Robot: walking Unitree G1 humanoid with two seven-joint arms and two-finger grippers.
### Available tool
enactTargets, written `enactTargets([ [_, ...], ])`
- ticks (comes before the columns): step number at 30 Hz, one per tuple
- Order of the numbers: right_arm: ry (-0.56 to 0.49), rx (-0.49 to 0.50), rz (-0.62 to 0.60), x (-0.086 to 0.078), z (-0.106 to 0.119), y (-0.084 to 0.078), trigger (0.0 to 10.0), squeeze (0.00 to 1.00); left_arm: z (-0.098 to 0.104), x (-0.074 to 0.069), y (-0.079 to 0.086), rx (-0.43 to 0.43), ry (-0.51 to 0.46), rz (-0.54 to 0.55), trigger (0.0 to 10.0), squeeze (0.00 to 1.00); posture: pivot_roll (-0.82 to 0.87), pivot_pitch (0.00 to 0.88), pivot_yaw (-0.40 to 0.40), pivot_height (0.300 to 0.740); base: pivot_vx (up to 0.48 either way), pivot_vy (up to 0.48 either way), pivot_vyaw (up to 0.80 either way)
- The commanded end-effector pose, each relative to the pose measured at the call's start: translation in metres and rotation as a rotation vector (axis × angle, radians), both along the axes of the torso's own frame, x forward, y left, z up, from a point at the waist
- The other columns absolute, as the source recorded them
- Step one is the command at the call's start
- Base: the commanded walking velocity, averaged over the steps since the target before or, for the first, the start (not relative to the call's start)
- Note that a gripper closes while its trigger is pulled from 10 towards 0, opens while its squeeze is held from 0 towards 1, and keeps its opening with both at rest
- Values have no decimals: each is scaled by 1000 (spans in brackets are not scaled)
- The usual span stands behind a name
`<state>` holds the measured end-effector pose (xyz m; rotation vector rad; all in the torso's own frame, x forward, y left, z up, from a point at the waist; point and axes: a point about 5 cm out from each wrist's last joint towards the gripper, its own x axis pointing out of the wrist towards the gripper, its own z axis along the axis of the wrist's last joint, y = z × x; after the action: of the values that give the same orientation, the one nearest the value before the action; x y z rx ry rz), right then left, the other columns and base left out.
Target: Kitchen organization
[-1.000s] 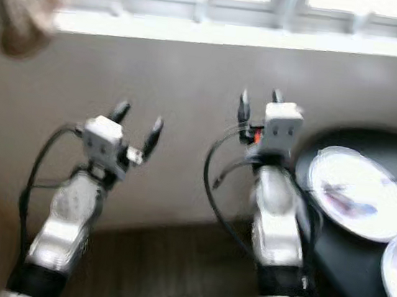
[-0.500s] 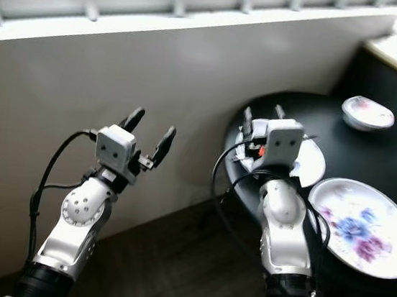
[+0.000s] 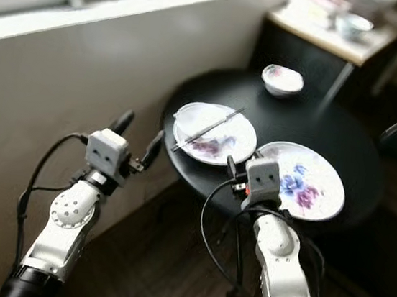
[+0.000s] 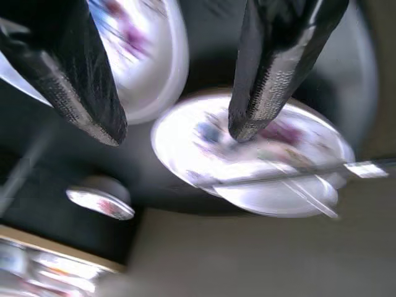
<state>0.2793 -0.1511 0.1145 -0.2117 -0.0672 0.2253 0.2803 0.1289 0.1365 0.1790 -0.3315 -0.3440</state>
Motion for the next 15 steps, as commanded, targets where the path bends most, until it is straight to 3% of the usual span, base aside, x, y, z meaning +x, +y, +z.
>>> enactTargets([
  [1,-15,-30,-8,0,6,-1,10000,0,-1,-2,-6,12,2,-19,10000,0,-36,0,-48,740,0,0,0],
  [7,9,-9,-31,0,5,-3,10000,0,-2,-4,-3,18,6,-11,10000,0,-28,0,-53,740,0,0,0],
  [15,30,18,-54,3,5,-5,10000,0,-2,-4,-2,19,11,-1,10000,0,-28,0,-55,740,0,-453,0],
])
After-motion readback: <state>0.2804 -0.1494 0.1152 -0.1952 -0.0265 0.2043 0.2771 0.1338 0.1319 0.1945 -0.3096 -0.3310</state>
